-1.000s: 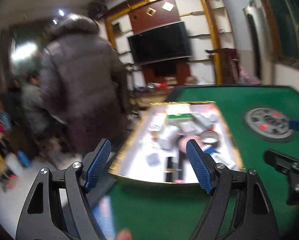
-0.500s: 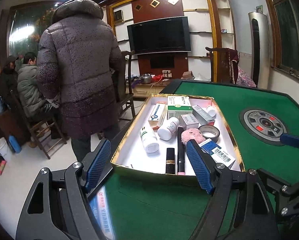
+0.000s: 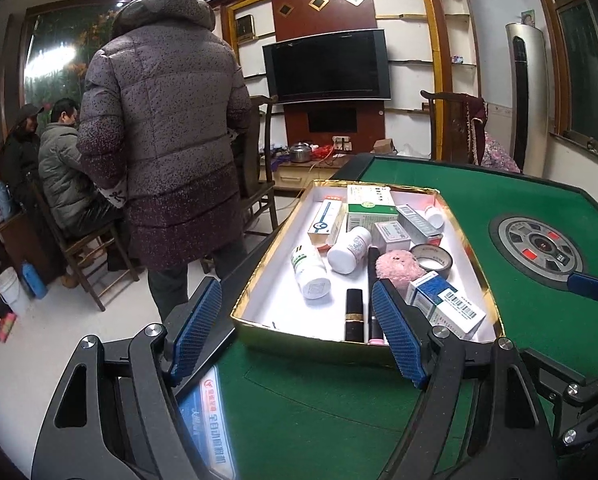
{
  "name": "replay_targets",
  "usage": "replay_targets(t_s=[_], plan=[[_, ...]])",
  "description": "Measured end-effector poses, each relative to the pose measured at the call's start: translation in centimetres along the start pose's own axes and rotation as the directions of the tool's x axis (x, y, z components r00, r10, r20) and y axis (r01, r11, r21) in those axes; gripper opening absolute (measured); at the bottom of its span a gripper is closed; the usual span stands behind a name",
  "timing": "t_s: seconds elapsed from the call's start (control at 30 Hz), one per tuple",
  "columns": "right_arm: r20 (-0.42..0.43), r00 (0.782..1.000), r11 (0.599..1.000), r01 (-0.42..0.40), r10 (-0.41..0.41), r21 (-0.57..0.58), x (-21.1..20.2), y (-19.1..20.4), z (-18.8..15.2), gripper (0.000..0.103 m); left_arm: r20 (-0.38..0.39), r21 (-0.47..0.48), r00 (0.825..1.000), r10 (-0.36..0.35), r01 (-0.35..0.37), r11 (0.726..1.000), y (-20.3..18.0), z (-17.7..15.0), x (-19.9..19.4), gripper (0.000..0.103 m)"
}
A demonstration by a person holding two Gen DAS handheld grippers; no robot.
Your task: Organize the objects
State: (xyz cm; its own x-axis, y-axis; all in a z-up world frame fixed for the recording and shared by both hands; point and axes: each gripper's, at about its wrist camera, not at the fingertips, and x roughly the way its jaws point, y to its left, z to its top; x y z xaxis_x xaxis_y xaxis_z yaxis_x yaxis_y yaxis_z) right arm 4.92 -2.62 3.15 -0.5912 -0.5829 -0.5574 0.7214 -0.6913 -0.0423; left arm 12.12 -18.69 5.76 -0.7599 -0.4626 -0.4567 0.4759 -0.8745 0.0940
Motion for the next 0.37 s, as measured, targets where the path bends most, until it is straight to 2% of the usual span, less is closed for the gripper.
replay_targets(t_s=[0.1,0.23,0.37], plan=[[-0.002,1.000,1.000,0.000,0.000,-0.004,0.10,0.10,-0.04,0.103,-0.004,-0.017,1.000,-0.011,0.010,1.000,0.44,-0.05,0.08,0.079],[-0.005,1.000,1.000,0.001,-0.001,-0.004,0.18,0.13,-0.11,0.103,0.012,-0.040,0.997,-0.078,0.079,0.996,0.90,-0.17,-0.21,0.079],[-0.007,1.000,1.000,0.000,0.000,-0.001,0.25,0.14,-0.18,0.103,0.036,-0.036,0.997,-0.068,0.069,0.997,0.86,-0.18,-0.52,0.079]])
